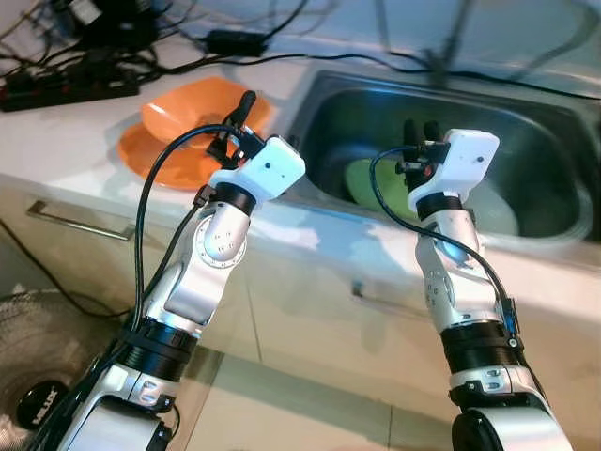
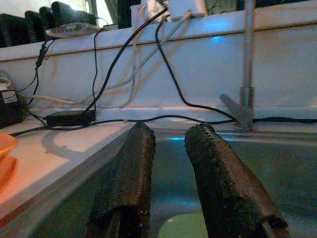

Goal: Kitchen organization

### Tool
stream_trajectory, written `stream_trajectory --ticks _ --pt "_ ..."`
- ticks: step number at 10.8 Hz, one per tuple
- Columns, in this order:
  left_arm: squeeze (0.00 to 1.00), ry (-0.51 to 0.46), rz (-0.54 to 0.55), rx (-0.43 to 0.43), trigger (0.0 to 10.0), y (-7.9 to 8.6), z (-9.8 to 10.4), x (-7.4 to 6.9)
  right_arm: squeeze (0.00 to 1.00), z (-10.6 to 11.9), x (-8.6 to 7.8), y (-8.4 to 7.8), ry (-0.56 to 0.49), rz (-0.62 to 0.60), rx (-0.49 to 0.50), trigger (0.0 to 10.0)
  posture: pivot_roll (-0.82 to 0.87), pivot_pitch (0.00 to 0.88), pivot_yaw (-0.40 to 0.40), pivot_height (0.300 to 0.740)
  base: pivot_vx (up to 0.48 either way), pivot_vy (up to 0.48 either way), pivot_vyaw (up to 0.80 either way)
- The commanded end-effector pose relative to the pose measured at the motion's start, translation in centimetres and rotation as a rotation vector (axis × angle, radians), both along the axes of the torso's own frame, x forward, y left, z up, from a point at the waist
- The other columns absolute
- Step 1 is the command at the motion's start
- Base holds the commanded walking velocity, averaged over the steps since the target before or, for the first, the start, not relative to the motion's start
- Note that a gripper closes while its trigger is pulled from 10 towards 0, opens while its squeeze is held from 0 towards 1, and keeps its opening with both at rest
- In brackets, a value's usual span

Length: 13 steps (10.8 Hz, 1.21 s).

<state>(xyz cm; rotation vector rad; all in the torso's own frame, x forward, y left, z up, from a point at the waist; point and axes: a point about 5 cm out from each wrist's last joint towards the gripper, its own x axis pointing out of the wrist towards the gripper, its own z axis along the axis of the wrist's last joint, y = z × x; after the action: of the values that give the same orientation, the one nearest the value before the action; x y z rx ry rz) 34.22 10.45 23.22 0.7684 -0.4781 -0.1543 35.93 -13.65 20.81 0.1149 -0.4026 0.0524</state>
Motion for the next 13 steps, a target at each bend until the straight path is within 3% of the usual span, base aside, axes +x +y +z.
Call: stream_trajectory --ticks 1,7,13 --pt "0.0 -0.03 0.004 -0.009 10.0 -0.01 0.7 -0.27 0.0 0.39 0.07 -0.04 -0.013 -0.006 0.012 10.0 0.17 0.102 -0.007 0.74 0.281 0.0 0.0" --pt "0.0 -0.058 -0.031 -0.018 10.0 -0.67 1.24 -0.89 0.0 0.47 0.06 -0.24 -0.017 -0.019 0.014 10.0 0.17 0.1 -0.009 0.74 0.042 0.0 0.0" --pt "0.0 -0.022 -0.051 -0.005 10.0 -0.81 0.77 -0.85 0.0 0.45 0.16 -0.15 -0.013 -0.012 0.012 10.0 0.17 0.101 -0.011 0.74 0.0 0.0 0.0"
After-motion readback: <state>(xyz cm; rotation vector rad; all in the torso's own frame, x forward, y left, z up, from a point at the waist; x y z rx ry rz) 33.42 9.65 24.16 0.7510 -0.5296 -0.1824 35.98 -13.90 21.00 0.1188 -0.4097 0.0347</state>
